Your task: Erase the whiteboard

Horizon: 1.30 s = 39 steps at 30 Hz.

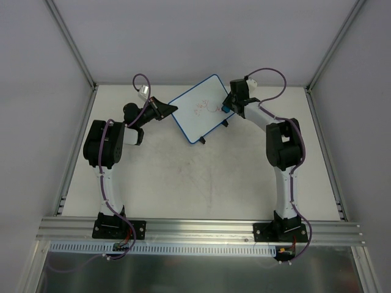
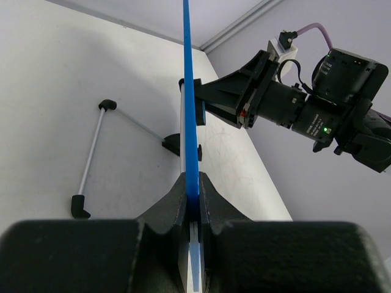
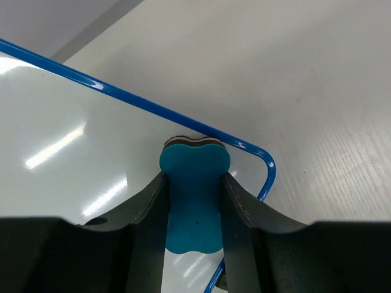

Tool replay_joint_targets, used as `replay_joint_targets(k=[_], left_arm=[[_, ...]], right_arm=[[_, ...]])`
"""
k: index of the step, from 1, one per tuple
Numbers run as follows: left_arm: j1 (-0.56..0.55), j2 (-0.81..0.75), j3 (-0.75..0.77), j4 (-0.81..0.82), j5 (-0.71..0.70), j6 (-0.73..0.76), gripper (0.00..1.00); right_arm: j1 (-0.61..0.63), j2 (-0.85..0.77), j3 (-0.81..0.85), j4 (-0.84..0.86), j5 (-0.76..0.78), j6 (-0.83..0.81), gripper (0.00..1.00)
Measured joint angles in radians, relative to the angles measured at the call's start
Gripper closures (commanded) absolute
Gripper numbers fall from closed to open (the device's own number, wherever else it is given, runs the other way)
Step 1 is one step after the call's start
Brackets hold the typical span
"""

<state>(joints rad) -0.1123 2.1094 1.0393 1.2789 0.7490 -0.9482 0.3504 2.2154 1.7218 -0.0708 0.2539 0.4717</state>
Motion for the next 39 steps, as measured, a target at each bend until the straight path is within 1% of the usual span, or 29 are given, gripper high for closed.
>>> replay_joint_targets(k=[7,13,22,33,39], left_arm=[[0.000,0.000,0.000,0.000,0.000,0.001,1.00],[0.000,0.000,0.000,0.000,0.000,0.001,1.00],[0.000,0.000,0.000,0.000,0.000,-0.001,1.00],[0.001,0.000,0.000,-0.001,0.000,-0.002,1.00],[0.002,0.000,0.000,-0.005,-0.002,-0.005,1.00]], right_arm=[[0.013,-0.002,0.010,-0.026,0.024,-0.017,1.00],[0.041,0.014,0.079,-0.053,0.002,-0.056,1.00],[0.080,0.055,0.188,-0.023,-0.075,-0.131,1.00],[0.187,0.058,0.222,0.059,-0.116,-0.249,1.00],[0.203,0.066,0.238,0.070,-0.152,-0.291,1.00]])
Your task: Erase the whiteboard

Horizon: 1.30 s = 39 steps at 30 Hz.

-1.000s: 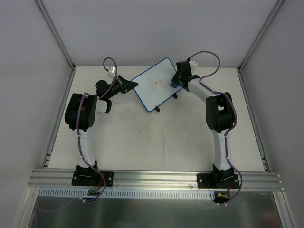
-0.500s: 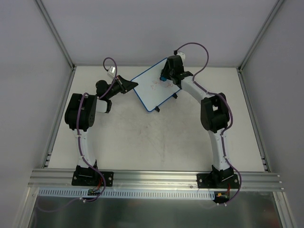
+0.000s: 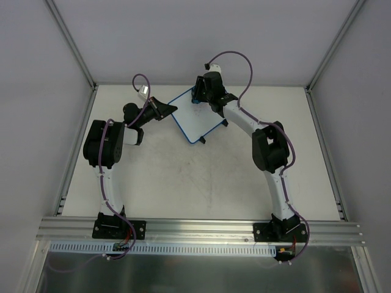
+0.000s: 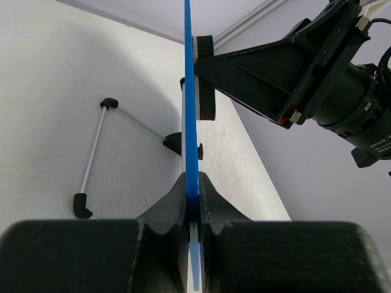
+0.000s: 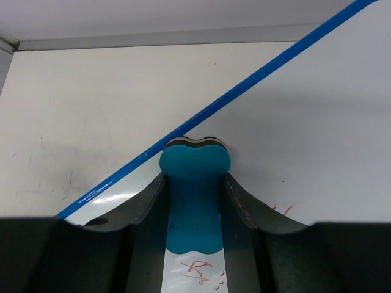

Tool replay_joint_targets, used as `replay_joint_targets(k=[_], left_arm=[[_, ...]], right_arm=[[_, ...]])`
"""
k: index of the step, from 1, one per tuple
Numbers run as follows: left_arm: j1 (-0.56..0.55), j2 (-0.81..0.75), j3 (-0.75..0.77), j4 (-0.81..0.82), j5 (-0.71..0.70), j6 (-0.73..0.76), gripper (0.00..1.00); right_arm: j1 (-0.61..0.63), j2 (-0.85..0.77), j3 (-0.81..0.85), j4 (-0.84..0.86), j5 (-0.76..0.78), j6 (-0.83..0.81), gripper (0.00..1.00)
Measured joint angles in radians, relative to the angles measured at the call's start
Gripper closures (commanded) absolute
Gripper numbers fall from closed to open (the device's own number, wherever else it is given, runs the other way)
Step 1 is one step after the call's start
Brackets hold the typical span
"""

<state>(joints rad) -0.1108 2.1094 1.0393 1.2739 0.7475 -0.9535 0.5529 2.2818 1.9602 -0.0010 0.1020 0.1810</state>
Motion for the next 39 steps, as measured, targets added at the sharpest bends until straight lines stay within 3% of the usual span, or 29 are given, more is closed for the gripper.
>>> replay_joint_targets(k=[12,30,39], left_arm=[[0.000,0.000,0.000,-0.006,-0.005,-0.002,1.00],[-0.001,0.000,0.000,-0.006,-0.005,-0.003,1.00],[-0.001,0.000,0.000,-0.004,-0.004,-0.003,1.00]], right_arm=[[0.008,-0.014,-0.058,0.069,0.058,0.019,1.00],[-0.113,-0.082,-0.276,0.119,0.083,0.295,1.00],[-0.148,-0.099,-0.317,0.042,0.133,0.401,1.00]])
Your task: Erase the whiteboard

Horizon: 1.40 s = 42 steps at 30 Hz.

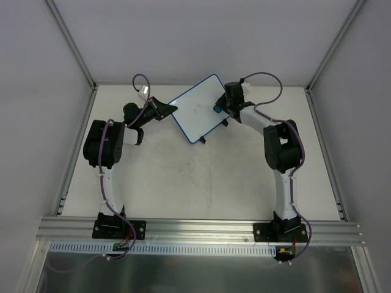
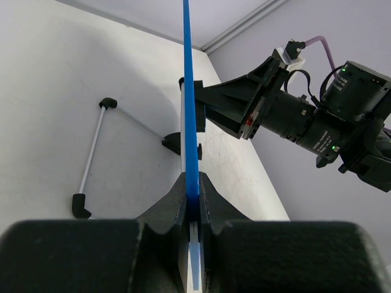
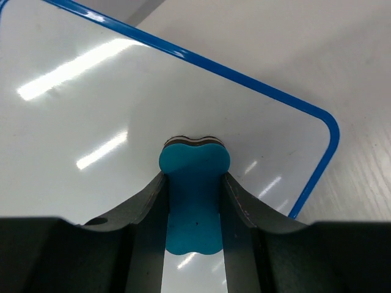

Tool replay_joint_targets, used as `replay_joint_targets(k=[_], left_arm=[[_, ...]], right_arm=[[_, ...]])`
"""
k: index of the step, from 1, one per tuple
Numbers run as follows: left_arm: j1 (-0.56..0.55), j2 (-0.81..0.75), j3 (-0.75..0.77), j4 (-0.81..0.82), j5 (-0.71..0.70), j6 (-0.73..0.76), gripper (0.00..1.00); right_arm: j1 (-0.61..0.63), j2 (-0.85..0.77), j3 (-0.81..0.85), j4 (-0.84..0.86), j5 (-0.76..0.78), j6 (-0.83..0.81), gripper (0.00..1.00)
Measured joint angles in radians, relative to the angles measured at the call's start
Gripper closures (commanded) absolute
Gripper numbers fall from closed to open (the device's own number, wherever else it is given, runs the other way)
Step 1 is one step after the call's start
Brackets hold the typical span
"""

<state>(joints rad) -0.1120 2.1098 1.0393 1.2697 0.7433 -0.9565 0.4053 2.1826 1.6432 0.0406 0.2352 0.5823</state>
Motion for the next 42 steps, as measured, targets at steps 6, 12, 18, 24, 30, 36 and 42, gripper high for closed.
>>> replay_joint_targets(k=[6,12,18,24,30,36,42], left_arm=[[0.000,0.000,0.000,0.001,0.000,-0.001,1.00],[0.000,0.000,0.000,0.005,0.002,0.000,1.00],[0.000,0.000,0.000,0.009,0.007,0.002,1.00],[0.000,0.000,0.000,0.009,0.007,0.002,1.00],[0.000,0.000,0.000,0.009,0.007,0.002,1.00],[0.000,0.000,0.000,0.009,0.007,0.001,1.00],[0.002,0.004,0.000,0.008,0.006,-0.003,1.00]], right_arm=[[-0.018,-0.003,-0.010,-0.042,-0.005,0.089,1.00],[-0.035,-0.028,-0.072,-0.072,0.003,0.153,1.00],[-0.037,-0.038,-0.092,-0.088,0.014,0.196,1.00],[-0.035,-0.032,-0.065,-0.121,0.016,0.185,1.00],[-0.009,-0.009,0.011,-0.193,0.055,0.108,1.00],[0.060,0.029,0.151,-0.227,0.066,-0.024,1.00],[0.109,0.045,0.207,-0.182,0.011,-0.109,1.00]])
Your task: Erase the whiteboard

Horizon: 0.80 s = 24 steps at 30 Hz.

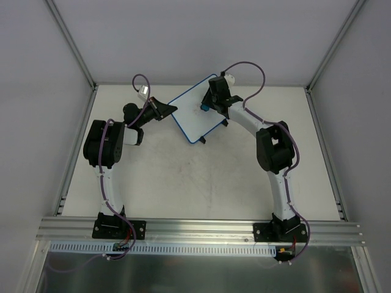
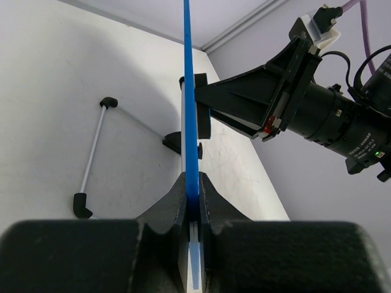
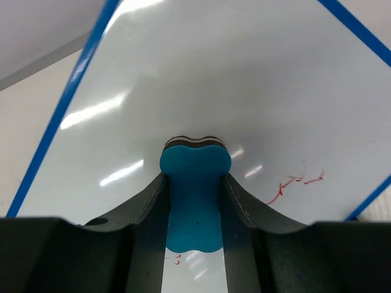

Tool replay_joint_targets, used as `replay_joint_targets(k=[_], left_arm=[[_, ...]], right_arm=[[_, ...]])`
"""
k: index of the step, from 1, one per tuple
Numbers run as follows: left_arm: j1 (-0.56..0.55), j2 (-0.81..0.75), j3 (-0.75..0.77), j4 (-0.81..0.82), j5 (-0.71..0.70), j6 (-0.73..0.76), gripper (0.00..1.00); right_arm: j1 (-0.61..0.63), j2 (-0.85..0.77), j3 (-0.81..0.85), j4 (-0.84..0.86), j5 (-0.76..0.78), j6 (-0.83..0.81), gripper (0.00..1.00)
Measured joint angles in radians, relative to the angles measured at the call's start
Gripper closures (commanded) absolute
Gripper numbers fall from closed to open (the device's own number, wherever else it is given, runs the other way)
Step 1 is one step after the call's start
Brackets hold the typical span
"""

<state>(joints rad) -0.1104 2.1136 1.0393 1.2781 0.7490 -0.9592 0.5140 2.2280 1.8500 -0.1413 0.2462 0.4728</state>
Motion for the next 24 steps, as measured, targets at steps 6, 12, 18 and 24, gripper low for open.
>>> replay_joint_targets(k=[6,12,18,24], left_arm=[[0.001,0.003,0.000,0.000,-0.002,-0.005,1.00],[0.001,0.003,0.000,0.000,-0.002,-0.006,1.00],[0.001,0.003,0.000,0.000,-0.002,-0.006,1.00],[0.001,0.003,0.000,0.000,-0.001,-0.007,1.00]], right_arm=[[0.005,0.007,0.008,0.063,-0.074,-0.098,1.00],[0.026,0.008,0.008,0.117,-0.112,-0.197,1.00],[0.064,0.008,0.009,0.170,-0.133,-0.296,1.00],[0.092,0.008,0.009,0.210,-0.150,-0.365,1.00]])
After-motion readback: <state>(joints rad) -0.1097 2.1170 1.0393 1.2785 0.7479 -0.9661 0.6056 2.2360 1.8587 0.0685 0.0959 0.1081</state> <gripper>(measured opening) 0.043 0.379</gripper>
